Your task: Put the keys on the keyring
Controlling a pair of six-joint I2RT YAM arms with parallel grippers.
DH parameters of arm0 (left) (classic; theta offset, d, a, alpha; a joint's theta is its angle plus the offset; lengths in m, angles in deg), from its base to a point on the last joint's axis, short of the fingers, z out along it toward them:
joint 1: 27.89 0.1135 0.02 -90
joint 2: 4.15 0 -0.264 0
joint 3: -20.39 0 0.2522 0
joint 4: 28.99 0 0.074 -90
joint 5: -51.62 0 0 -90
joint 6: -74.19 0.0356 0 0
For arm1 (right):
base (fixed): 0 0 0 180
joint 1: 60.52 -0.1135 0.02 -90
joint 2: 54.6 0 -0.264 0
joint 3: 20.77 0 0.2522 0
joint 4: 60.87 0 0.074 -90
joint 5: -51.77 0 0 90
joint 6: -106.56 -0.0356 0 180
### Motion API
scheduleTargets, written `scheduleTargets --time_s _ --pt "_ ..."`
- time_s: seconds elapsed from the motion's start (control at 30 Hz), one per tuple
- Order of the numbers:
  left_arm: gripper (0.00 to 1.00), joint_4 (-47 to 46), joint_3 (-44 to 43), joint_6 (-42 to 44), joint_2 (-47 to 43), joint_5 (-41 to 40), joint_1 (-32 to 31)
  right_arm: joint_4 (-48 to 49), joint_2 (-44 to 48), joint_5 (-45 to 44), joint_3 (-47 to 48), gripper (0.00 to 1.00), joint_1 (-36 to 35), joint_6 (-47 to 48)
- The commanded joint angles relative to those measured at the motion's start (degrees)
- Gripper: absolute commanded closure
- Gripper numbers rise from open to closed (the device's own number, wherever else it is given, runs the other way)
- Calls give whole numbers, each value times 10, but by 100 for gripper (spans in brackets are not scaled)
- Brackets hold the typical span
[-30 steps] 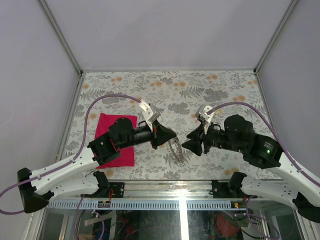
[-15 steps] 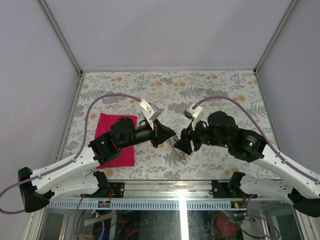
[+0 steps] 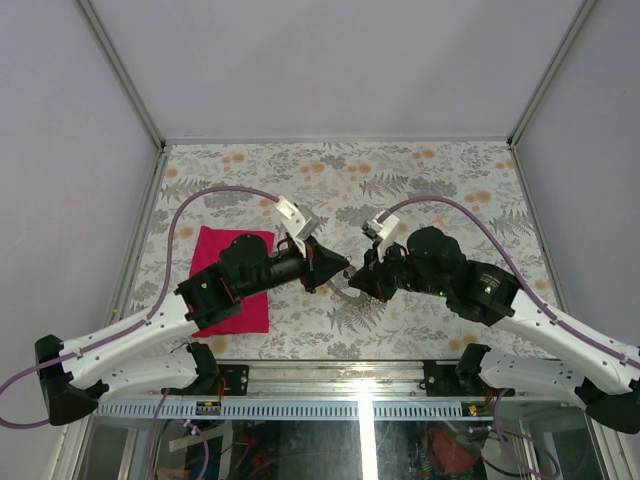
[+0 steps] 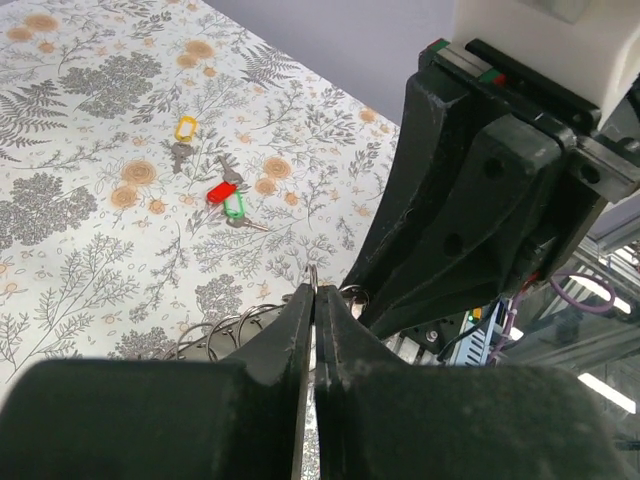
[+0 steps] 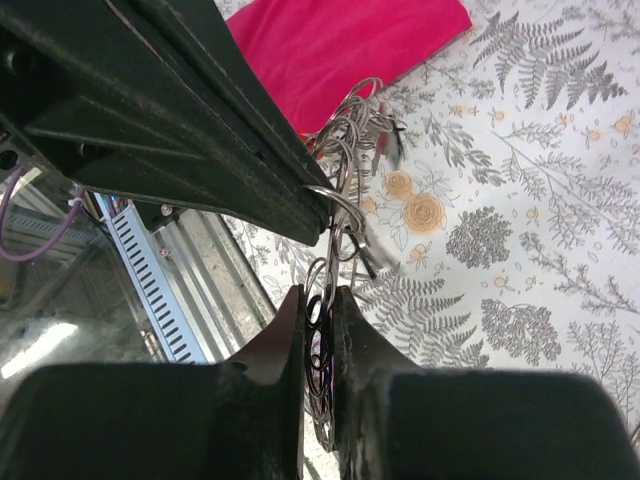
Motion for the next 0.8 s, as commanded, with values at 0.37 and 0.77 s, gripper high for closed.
scheduleTargets --time_s 0.37,0.77 --pt "57 -34 -33 -10 -78 -17 -1 336 169 -18 -198 100 -2 43" --pt "54 -23 -31 -2 -109 -40 -1 597 196 -46 -293 100 -2 58"
